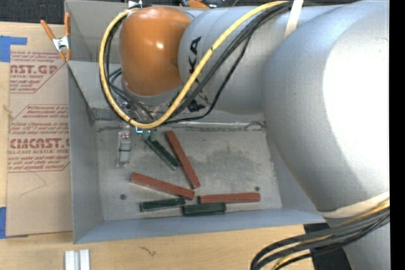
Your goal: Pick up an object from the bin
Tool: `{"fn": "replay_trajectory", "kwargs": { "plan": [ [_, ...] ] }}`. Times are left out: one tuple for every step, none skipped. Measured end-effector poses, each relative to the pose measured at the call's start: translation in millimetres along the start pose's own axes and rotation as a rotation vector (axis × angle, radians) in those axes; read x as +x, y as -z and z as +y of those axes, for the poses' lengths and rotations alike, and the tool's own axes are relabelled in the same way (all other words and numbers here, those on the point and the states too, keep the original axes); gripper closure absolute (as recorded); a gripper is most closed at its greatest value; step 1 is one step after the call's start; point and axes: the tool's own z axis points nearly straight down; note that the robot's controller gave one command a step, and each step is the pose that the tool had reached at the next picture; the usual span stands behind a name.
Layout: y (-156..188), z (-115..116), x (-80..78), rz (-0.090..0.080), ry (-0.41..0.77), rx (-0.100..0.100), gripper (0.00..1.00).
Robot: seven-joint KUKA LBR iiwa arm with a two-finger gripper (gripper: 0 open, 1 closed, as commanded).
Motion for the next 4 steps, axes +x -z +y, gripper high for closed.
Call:
{"fn": "replay_trajectory", "kwargs": {
  "plan": [
    [-93,-25,34.7,0.002,0.048,0.003,0.00],
    [-90,-100,56.9,-0.006,0.119,0.003,0.00],
    [-90,-96,56.8,-0.007,0.123,-0.001,1.00],
    [59,-84,67.1,-0.015,0.117,-0.002,1.00]
  ]
}}
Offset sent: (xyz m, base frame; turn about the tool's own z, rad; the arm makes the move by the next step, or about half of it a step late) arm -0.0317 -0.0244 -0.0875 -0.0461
